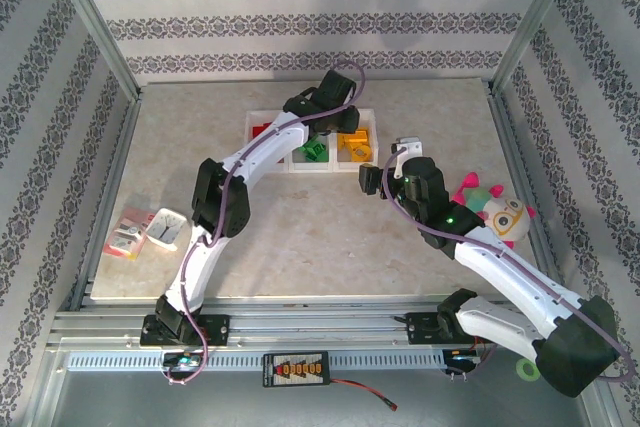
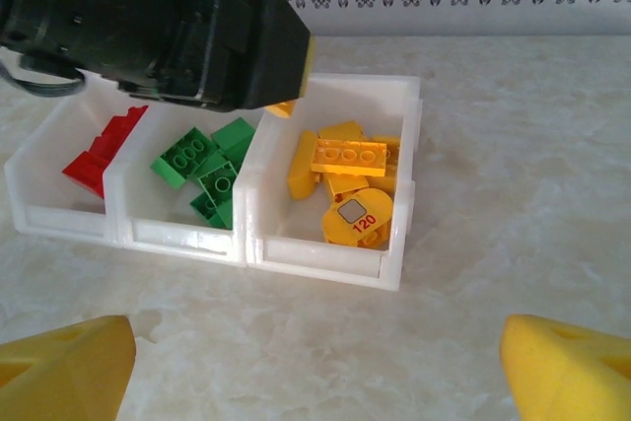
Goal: Sort the legos into containers by color
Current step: Place the lego in the container, then reset both arms
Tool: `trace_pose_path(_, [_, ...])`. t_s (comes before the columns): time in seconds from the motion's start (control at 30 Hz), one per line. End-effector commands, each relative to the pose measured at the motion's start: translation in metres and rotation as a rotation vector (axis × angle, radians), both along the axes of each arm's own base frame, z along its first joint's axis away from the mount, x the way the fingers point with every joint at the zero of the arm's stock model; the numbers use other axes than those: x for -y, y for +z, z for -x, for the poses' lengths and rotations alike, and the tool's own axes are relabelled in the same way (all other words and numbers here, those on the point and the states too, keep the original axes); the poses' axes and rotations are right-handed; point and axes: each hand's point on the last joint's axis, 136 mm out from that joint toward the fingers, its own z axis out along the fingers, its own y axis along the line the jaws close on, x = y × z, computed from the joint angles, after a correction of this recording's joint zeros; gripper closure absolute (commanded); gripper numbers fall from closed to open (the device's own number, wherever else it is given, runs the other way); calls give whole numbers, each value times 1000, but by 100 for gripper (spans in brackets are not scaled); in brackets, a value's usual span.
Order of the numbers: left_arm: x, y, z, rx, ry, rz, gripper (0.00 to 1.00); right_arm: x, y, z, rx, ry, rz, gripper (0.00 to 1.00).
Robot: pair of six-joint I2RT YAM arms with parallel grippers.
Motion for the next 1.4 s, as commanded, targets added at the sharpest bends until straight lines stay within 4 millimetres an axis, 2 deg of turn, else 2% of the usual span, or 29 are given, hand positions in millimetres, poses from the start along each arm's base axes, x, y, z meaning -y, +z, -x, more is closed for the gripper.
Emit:
trace_pose_path(0.0, [22,0,-9,59,-69,15,83,2,-4,-2,-6,-4,-4,5])
trace_pose_path(0.13, [29,-10,-21,90,-70,30,83,3,-7,-2,-12,-5,-8,5])
trace_pose_path(0.3, [34,-13,-23,84,-78,47,81,7,-9,0,-16,-14,-15,5])
trace_pose_path(0.33, [34,-11,-23,85,-83,51,77,9,-9,-1,-16,-17,-16,5])
trace_pose_path(0.47, [39,9,-17,109,-127,70,46,10,-6,-3,-12,-14,-16,5])
trace_pose_path(0.53, [39,23,-14,129,-144,77,33,9,-2,-3,-5,-11,-19,5])
trace_pose_path(0.7, [31,64,-3,202,-166,77,11,12,1,-3,4,-17,-24,5])
trace_pose_path(0.87, [8,102,15,295,-149,68,7,13,6,-4,16,-19,-35,5])
trace_pose_path(1.03, [-31,114,45,390,-103,30,1,17,15,-5,48,-26,-45,4])
trace_pose_path(1.2, [-77,111,85,482,-66,-36,1,26,18,-7,77,-50,-41,4])
trace_pose_path(1.37, [-126,86,128,511,-46,-164,1,46,16,-13,101,-110,-32,2])
